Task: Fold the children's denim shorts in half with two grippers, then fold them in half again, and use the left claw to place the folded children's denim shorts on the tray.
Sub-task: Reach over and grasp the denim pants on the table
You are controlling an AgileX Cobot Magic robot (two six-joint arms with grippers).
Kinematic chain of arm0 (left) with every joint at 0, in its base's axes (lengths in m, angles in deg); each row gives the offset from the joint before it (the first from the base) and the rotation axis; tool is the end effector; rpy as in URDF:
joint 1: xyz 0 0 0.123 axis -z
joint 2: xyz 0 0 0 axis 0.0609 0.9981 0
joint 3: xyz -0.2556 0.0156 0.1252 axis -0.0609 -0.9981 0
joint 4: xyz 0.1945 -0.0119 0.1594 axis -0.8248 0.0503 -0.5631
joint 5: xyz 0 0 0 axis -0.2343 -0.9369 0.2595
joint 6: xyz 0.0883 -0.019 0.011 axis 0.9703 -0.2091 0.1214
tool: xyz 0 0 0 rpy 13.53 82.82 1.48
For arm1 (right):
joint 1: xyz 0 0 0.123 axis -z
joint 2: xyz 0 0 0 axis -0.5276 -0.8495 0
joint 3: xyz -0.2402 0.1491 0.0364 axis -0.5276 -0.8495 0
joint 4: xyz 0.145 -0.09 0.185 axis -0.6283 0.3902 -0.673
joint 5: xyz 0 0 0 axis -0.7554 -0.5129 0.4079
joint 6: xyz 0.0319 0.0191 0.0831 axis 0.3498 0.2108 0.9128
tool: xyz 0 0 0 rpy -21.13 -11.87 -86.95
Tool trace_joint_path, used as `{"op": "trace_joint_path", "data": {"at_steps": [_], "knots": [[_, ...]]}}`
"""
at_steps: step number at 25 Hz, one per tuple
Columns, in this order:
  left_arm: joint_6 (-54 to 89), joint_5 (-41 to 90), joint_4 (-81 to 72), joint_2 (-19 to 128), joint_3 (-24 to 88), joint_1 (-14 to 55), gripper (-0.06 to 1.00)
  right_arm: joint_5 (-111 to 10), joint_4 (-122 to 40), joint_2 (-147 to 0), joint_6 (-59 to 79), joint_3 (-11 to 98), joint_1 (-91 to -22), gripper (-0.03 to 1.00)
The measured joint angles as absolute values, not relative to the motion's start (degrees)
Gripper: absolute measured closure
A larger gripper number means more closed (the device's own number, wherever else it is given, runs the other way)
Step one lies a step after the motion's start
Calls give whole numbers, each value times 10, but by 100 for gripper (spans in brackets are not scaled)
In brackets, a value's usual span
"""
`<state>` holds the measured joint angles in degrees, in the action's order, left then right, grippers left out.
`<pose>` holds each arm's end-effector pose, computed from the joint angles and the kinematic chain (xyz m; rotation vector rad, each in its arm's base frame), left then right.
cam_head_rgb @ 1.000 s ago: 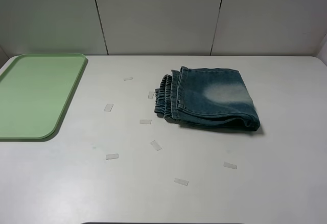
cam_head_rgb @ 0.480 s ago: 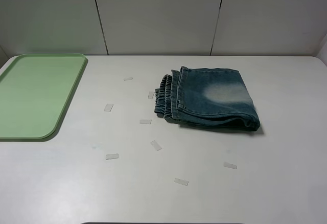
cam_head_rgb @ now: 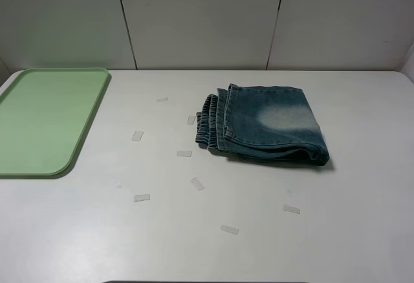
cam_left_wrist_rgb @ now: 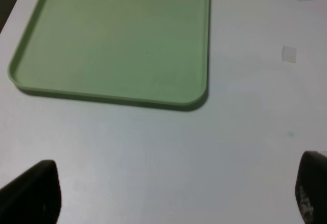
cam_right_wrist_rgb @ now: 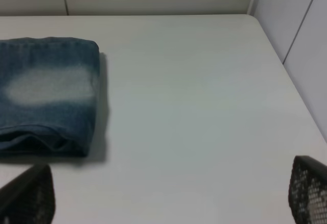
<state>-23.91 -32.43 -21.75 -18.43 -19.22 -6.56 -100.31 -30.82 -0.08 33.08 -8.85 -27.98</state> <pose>-0.0050 0.0045 0.2757 -0.1837 2.0392 0.0287 -0.0036 -0.0034 0.2766 0.0692 2.0186 -0.0978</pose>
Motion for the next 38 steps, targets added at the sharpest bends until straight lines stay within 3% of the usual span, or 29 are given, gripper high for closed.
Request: {"op": "trace_joint_path", "data": {"at_steps": [8,13,24,38], "knots": [[-240,-324,-217,-184,-192,-66,3,-1003,-308,-1,331,-88,-280,27],[-229,-324,-217,-159,-181,-66,-3,-1003,-308,-1,331,-88,-280,27],[-165,-314,-146,104,-83,-50,-5,-1003,-308,-1,331,-88,-280,27],[-164,-162,-134,396,-5,65,-5,-1003,-308,-1,331,-88,-280,27]]}}
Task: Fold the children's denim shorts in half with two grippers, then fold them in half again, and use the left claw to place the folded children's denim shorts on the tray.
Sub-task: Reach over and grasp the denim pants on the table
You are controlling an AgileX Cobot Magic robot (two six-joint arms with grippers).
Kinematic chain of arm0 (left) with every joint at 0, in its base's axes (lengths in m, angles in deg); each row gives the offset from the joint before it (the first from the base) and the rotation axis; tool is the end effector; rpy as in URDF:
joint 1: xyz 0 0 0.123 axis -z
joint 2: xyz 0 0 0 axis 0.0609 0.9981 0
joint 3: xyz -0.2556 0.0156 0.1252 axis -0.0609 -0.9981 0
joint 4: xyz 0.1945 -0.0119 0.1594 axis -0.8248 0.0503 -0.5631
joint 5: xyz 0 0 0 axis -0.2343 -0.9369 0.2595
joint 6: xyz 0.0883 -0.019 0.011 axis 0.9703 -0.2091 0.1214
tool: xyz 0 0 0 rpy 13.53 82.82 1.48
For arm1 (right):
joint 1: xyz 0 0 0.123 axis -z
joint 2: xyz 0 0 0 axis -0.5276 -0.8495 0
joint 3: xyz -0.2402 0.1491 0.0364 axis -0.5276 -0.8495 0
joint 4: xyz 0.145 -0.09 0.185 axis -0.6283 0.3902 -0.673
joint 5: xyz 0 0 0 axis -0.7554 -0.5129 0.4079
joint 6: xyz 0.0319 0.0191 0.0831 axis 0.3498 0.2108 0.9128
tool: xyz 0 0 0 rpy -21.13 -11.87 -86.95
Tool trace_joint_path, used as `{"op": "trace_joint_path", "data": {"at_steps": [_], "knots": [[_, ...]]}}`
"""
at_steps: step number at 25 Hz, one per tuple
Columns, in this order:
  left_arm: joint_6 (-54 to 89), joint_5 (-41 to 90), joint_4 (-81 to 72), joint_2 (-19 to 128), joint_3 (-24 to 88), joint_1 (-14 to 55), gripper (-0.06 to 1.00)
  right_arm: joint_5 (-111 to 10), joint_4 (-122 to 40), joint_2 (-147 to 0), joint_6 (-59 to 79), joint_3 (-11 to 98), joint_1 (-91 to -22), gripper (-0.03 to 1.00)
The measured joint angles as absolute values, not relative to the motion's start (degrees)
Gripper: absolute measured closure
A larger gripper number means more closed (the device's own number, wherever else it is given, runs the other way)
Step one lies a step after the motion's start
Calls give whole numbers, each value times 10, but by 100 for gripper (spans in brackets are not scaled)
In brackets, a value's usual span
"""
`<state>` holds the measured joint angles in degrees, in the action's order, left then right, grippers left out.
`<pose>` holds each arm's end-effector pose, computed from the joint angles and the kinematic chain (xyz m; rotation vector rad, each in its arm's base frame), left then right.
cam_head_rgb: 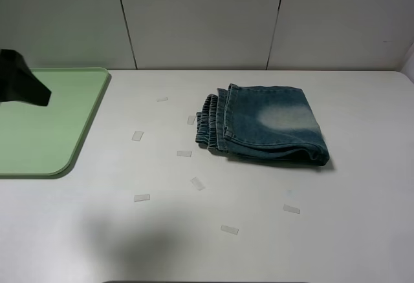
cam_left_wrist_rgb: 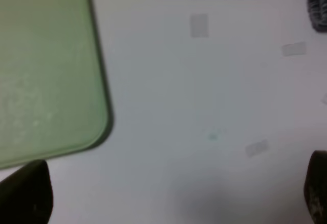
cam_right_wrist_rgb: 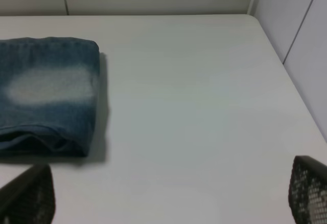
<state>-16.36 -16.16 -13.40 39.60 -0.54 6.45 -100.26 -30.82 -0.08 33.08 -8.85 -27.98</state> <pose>0.1883 -0.0385 0.3090 0.1749 2.4492 -0.1729 -0.0036 -0.0034 0.2766 0.0692 2.0177 -0.0978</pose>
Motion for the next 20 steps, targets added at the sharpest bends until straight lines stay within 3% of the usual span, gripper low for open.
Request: {"op": "trace_joint_path", "data": {"at_steps": [20], "knots": [[-217,-11,-117,726,138,242,-5,-1003,-308,-1,331,-88,-280,27]]}}
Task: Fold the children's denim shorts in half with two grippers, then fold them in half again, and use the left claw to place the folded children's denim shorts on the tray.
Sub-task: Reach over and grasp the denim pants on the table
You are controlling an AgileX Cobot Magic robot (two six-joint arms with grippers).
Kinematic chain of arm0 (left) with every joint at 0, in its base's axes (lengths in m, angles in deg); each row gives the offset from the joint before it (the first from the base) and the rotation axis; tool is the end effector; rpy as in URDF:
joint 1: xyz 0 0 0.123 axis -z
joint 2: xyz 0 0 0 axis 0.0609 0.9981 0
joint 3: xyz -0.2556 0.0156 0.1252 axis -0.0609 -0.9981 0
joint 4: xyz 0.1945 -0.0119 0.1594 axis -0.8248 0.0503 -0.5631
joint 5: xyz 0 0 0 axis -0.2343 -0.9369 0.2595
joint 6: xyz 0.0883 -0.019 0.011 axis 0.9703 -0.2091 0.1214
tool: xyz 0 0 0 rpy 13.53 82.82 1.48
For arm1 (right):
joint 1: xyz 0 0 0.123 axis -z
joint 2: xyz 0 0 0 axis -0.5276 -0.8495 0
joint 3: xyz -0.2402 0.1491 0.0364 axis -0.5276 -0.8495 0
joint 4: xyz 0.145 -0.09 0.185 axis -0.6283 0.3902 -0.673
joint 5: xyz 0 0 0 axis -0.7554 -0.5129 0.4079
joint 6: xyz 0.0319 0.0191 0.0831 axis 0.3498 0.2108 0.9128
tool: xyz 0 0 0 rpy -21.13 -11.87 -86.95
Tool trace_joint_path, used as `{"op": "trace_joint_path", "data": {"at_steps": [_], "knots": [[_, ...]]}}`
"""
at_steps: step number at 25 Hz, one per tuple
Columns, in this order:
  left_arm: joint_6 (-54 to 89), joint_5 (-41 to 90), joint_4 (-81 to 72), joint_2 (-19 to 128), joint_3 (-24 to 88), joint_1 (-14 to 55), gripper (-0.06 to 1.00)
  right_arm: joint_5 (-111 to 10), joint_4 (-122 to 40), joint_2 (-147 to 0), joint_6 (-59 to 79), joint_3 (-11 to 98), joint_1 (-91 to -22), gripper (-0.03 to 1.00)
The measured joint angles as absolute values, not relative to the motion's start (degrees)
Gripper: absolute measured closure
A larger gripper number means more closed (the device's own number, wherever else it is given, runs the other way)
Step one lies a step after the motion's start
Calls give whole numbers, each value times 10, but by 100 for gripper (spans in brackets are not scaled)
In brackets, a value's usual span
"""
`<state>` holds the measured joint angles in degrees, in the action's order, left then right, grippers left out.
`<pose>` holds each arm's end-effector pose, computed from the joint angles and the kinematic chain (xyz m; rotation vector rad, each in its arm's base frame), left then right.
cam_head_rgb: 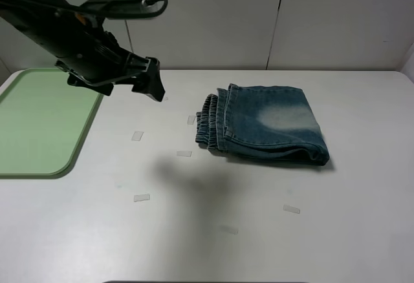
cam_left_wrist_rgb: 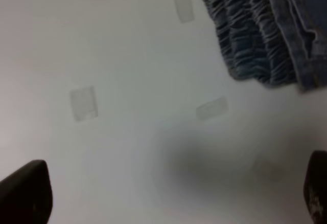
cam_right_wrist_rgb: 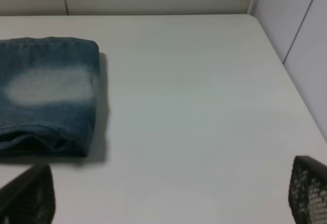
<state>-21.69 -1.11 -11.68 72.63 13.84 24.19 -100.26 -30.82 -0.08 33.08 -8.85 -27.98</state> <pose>0.2932 -0.1597 0.2473 0.4008 2.5119 -0.3401 -0.0036 -0.0034 0.2766 0.0692 2.0177 -0.0978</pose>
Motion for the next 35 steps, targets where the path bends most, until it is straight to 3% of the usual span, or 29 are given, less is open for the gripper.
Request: {"op": "trace_joint_path", "data": {"at_steps": [15,35], "knots": [[-309,46,-115,885,229,315,-5,-1003,-308,-1,331,-88,-280,27],[-387,45,-113,1064,386,347,-5,-1003,-308,-1,331,-88,-280,27]]}}
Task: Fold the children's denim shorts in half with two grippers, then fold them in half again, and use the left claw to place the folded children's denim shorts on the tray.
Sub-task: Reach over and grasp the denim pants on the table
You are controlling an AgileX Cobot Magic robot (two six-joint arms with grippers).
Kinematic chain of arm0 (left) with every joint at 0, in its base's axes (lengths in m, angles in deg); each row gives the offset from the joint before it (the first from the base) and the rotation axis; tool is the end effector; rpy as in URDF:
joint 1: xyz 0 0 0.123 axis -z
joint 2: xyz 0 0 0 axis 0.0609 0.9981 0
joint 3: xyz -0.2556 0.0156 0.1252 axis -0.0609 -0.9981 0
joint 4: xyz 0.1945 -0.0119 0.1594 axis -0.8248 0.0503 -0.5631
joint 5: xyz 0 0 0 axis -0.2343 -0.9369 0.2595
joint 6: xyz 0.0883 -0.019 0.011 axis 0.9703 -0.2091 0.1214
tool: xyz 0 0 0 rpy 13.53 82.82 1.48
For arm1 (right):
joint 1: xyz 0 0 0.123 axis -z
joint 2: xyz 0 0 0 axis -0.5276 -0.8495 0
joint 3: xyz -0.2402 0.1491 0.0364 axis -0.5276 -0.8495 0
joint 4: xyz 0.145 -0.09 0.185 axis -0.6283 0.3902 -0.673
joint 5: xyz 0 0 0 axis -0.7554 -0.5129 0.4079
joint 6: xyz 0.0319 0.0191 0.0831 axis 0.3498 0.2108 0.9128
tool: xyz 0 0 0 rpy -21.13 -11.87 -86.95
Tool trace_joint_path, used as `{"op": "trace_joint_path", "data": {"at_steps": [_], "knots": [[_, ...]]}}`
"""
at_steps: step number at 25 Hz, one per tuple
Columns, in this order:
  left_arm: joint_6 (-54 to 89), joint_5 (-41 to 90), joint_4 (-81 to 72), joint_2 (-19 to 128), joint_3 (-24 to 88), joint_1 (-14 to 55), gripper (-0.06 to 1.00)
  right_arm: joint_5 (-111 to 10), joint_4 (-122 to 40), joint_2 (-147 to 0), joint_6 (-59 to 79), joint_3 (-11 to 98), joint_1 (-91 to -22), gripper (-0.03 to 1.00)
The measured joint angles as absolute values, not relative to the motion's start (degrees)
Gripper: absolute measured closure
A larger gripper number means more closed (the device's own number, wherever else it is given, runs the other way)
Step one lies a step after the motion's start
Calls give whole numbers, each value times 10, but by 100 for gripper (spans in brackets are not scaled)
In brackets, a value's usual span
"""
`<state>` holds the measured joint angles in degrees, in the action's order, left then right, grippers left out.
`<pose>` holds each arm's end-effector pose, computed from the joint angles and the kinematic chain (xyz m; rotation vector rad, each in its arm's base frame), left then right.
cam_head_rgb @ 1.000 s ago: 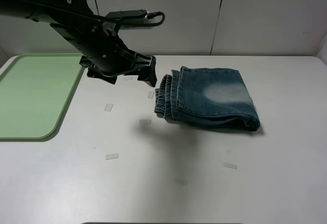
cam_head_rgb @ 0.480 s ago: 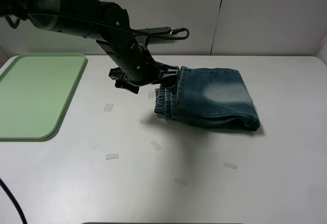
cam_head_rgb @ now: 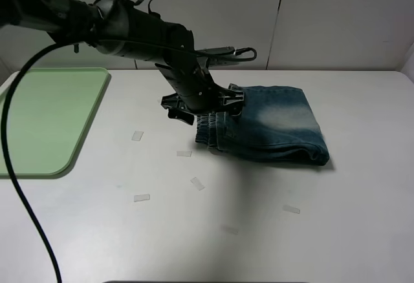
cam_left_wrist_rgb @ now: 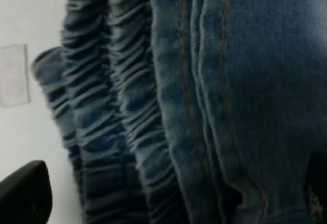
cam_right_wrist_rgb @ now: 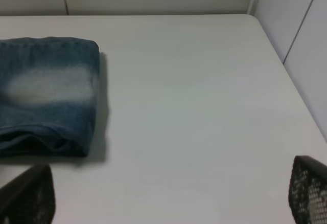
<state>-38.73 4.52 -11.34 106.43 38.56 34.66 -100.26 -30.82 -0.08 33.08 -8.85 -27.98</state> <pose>0.3610 -0.2893 0.1362 0.2476 2.6390 -0.4793 -0.0036 -0.0034 0.2766 0.0692 2.0177 -0.0978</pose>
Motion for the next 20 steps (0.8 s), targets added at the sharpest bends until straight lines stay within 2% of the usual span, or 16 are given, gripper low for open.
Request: {"op": "trace_joint_path", "data": {"at_steps": [10,20], "knots": [[-402,17,-113,1098,401,348,-5,-1003,-308,-1,331,-88,-280,27],[-403,45,-113,1115,403,352,-5,-1003,-308,-1,331,-88,-280,27]]}}
